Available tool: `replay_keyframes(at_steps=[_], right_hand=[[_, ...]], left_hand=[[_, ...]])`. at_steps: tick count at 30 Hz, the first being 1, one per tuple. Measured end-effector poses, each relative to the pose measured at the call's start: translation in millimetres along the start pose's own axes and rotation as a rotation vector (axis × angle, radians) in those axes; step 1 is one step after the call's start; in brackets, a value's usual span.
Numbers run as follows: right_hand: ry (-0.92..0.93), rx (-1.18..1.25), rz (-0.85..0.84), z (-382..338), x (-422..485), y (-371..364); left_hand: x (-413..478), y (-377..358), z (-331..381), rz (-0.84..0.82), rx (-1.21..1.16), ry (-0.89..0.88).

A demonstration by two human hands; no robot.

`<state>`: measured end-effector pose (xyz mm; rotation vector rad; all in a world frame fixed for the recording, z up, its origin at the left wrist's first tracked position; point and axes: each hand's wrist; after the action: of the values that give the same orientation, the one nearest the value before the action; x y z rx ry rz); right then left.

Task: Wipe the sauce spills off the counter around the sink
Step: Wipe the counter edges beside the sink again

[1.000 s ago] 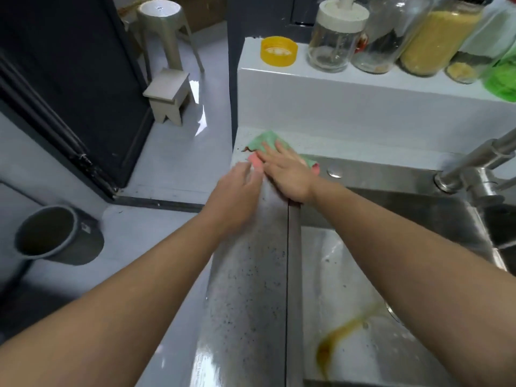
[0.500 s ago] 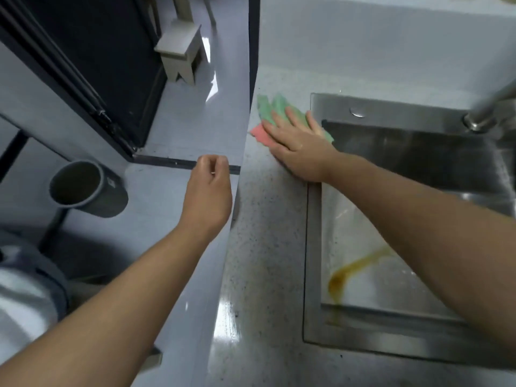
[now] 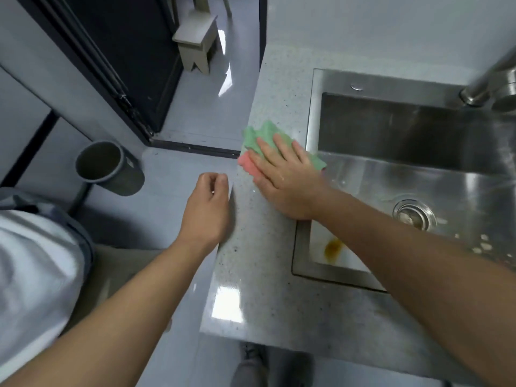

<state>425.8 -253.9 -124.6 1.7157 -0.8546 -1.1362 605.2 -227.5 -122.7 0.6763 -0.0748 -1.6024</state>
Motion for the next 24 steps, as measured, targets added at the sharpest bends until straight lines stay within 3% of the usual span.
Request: replay_keyframes(at_steps=[1,5,8,13,16,20,24], right_hand=[[0.028,-0.021,0.023,-14.2,-14.2,-8.8],[0.433,-0.067,0.001,-80.6,-151.1,-60.2],[0.522,-0.129,-0.071,-73.9,-172.4,-74.1],[0.038,0.019,0.015,-65.0,-98.2,-44.1],[0.043,-0.006,0.065,-101.2,-127.3,-66.7],[0.109,0.024,0.098,-124.3,-195.1,-102.3],[-0.282,0.102,0.158,-83.4,-230.5,-112.3]], left_hand=[[-6.4,-0.1,-1.2,0.024,0.006,0.007],[-37.0,-0.2,-7.7,0.091,0.035,-0.004],[-61.3,-4.9,-14.0,0.059,0.091,-0.004],[-77.3,-3.6,-19.6,0.056,0.065,0.014],[-79.3,-0.3,-25.2,0.044,0.032,0.009],[-94.0,-5.8,-25.7,0.006,0.324,-0.166],[-119.4,-22.9,-20.6,-0.101,0.594,-0.414]])
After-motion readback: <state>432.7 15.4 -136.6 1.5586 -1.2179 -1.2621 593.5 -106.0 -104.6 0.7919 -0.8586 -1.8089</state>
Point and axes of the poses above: each hand's wrist, its own x-axis towards the middle knuckle, its own y-axis out of the back of the hand, z = x × y, and after that the axes turned 10 degrees about -z, right-handed
